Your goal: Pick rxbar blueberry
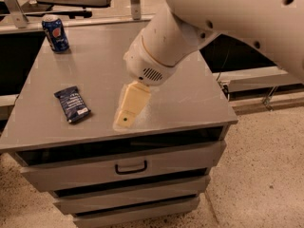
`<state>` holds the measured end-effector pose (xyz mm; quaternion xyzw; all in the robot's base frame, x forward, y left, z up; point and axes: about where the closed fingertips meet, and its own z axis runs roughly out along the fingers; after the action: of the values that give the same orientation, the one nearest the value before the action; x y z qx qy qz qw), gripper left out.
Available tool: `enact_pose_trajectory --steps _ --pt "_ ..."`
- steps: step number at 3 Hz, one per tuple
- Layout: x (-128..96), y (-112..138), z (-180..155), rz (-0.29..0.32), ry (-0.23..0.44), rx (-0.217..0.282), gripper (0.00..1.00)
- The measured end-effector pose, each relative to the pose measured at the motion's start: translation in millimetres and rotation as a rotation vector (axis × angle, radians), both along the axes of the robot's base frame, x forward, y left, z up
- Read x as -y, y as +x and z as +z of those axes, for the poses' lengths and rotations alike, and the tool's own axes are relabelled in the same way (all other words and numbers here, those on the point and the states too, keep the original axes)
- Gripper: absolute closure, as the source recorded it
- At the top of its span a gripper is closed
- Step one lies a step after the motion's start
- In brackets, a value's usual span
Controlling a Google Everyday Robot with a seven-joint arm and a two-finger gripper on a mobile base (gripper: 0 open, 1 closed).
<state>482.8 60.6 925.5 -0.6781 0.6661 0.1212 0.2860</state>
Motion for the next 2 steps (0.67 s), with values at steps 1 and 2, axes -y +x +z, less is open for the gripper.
enact_pose_trajectory --steps 1,2 --pt "0 0 0 0.0 0.0 0.0 0.0" --pt "-20 9 -8 -0.002 0.05 0.002 0.0"
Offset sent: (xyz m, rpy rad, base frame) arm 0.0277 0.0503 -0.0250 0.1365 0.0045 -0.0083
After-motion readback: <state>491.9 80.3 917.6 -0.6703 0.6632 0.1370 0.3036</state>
